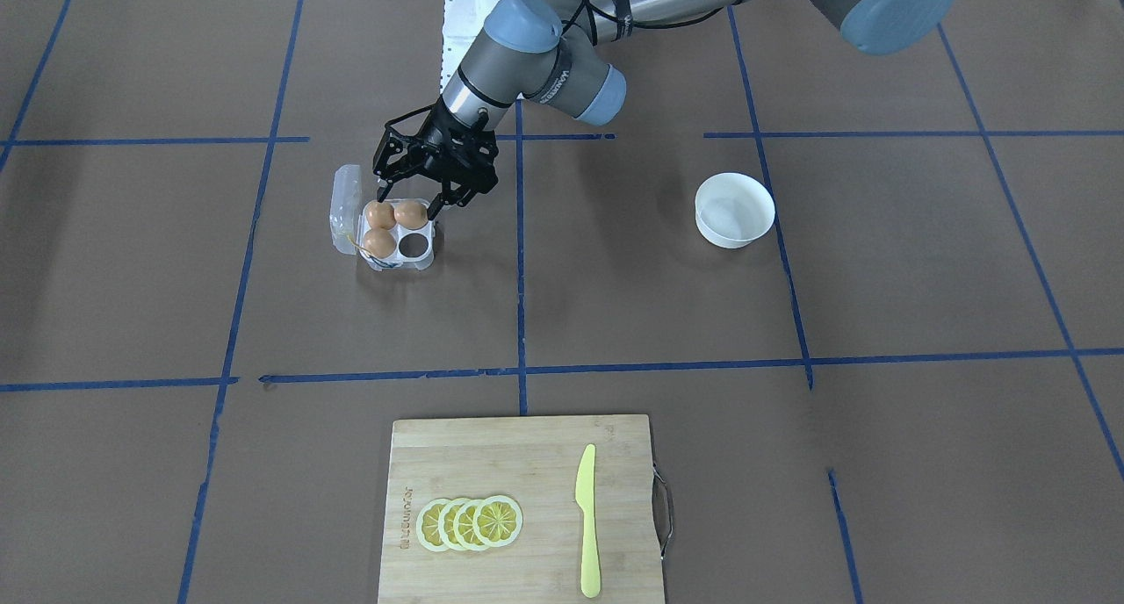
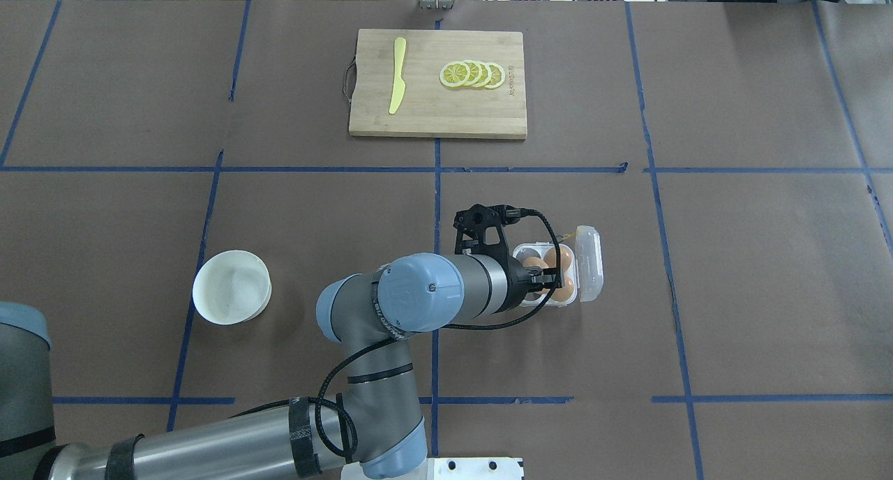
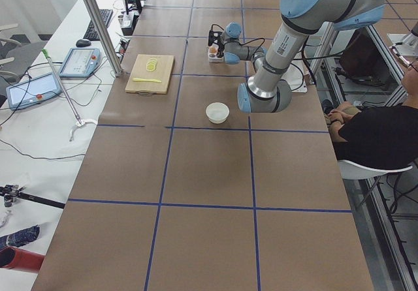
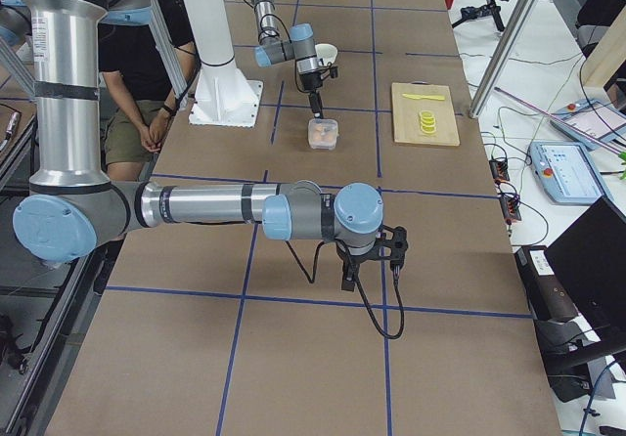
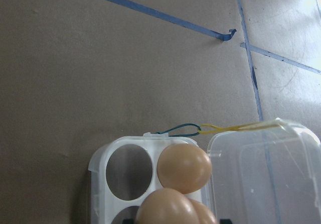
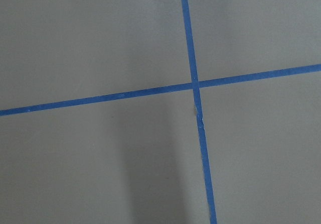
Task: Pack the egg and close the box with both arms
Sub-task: 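Lower the egg into the empty carton cup and open the left gripper, then withdraw the left gripper away while the right gripper approaches the carton lid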
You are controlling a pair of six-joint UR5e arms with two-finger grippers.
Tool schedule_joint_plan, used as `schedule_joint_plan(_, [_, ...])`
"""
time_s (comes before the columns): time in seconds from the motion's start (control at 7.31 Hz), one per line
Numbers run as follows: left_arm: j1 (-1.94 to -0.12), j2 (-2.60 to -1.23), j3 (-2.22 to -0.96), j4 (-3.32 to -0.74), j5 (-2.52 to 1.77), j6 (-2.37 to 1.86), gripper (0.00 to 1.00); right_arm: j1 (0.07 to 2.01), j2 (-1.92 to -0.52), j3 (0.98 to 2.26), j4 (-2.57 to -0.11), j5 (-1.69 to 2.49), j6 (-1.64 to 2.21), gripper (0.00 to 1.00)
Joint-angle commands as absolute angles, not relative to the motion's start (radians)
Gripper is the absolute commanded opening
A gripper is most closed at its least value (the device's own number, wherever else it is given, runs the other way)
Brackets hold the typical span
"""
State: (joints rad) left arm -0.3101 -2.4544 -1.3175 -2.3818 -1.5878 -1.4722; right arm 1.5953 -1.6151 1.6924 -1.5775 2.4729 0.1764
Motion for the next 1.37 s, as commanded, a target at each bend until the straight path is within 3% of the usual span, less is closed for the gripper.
schedule_joint_plan(0.0, [-0.369, -2.454, -1.327, -2.343, -1.665, -1.48, 1.0, 1.594, -1.611, 1.719, -1.577, 2.483, 0.19, 1.0])
schedule_joint_plan(0.41, [-0.478, -2.346, -1.57, -2.064, -1.839, -1.412, 1.0, 1.385, -1.6, 1.85, -1.478, 2.471, 0.52, 1.0])
schedule_joint_plan(0.55, [-0.515, -2.282, -1.686, -1.963, -1.87, -1.367, 1.0, 1.29, -1.6, 1.848, -1.318, 2.456, 0.724, 0.87])
schedule_joint_plan(0.68, [-0.567, -2.223, -1.789, -1.868, -1.893, -1.33, 1.0, 1.172, -1.598, 1.85, -1.154, 2.415, 0.928, 0.63])
schedule_joint_plan(0.82, [-0.625, -2.194, -1.845, -1.771, -1.922, -1.272, 1.0, 1.05, -1.597, 1.85, -1.017, 2.34, 1.094, 0.35])
schedule_joint_plan(0.96, [-0.699, -2.174, -1.859, -1.722, -1.927, -1.206, 1.0, 0.954, -1.595, 1.851, -0.938, 2.292, 1.168, 0.0])
schedule_joint_plan(1.23, [-0.767, -2.067, -1.942, -1.72, -1.931, -1.139, 1.0, 0.855, -1.539, 1.861, -0.933, 2.286, 1.177, 0.0])
